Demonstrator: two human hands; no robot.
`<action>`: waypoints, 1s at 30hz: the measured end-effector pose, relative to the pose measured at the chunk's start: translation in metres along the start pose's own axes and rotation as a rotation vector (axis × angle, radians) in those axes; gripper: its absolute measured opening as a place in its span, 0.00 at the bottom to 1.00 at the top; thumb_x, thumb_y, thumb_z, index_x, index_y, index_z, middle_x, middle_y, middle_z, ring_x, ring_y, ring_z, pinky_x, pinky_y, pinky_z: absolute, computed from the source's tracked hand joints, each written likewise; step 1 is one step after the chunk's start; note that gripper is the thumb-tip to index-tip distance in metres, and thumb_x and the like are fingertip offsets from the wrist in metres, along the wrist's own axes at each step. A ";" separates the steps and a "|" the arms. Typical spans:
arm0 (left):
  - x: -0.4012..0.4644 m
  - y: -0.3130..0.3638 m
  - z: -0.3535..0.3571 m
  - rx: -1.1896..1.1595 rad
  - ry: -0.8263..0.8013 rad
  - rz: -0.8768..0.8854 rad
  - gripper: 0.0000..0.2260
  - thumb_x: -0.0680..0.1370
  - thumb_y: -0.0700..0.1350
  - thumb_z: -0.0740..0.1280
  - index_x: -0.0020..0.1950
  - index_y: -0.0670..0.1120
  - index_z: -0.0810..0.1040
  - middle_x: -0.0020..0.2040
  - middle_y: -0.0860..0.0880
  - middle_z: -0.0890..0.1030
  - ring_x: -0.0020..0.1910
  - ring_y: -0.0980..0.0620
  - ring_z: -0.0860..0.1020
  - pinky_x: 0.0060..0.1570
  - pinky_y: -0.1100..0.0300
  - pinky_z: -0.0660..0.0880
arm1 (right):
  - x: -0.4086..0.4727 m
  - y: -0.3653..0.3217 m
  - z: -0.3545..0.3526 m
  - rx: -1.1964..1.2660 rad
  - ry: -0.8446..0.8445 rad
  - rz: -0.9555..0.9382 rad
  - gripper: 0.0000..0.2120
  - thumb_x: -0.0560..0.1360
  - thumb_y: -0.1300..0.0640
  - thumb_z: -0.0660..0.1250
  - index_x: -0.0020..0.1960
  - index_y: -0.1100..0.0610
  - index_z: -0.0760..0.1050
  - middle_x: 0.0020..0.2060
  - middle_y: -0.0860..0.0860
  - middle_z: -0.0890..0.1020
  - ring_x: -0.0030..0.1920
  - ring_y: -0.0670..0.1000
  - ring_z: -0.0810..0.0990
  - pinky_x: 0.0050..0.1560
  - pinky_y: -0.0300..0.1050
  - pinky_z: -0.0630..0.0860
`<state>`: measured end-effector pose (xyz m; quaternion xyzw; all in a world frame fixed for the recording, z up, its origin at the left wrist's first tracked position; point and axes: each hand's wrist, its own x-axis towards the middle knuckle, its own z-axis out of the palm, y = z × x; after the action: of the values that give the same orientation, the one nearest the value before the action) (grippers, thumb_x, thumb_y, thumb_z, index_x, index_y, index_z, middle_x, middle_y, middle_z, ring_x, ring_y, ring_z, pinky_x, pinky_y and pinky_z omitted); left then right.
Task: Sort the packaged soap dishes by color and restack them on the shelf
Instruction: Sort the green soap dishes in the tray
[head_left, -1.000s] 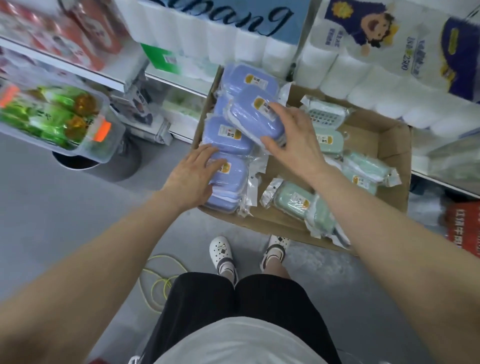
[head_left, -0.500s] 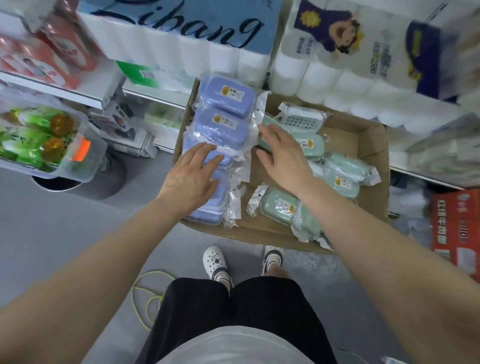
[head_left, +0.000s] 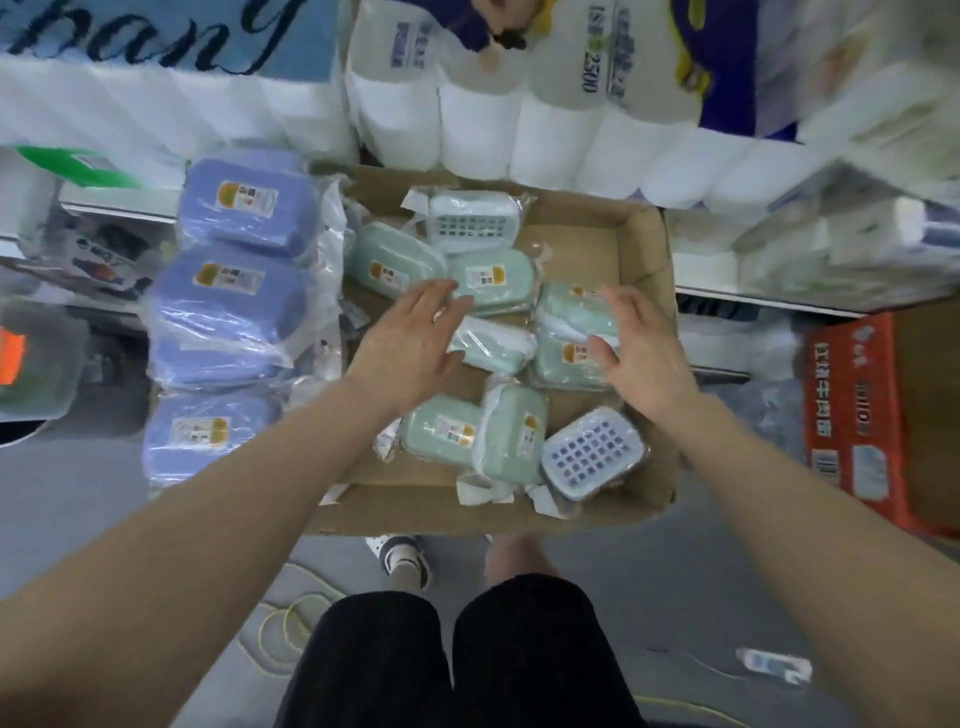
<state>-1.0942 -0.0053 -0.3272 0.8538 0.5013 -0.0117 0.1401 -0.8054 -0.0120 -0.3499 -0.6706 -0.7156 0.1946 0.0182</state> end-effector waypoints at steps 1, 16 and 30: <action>0.012 0.003 0.006 0.000 -0.047 -0.027 0.27 0.77 0.47 0.67 0.74 0.42 0.65 0.73 0.38 0.66 0.73 0.39 0.63 0.74 0.49 0.58 | 0.009 0.009 0.000 -0.015 -0.035 0.003 0.30 0.79 0.48 0.63 0.77 0.58 0.60 0.71 0.60 0.68 0.69 0.62 0.68 0.68 0.59 0.68; 0.133 0.002 0.068 0.067 -0.329 -0.199 0.32 0.80 0.63 0.54 0.78 0.49 0.52 0.78 0.42 0.55 0.77 0.41 0.55 0.76 0.46 0.49 | 0.108 0.056 0.011 -0.147 -0.303 -0.165 0.45 0.72 0.32 0.64 0.79 0.54 0.51 0.64 0.61 0.72 0.63 0.62 0.71 0.65 0.56 0.68; 0.084 0.003 0.067 -0.079 -0.271 -0.247 0.23 0.79 0.60 0.59 0.71 0.51 0.66 0.67 0.47 0.72 0.64 0.42 0.73 0.66 0.47 0.68 | 0.139 0.013 0.031 -0.180 0.071 -0.308 0.29 0.72 0.50 0.72 0.68 0.61 0.69 0.60 0.60 0.76 0.60 0.61 0.74 0.60 0.53 0.71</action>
<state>-1.0421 0.0485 -0.4045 0.7701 0.5791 -0.1240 0.2372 -0.8163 0.1150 -0.4153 -0.5584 -0.8234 0.1007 0.0130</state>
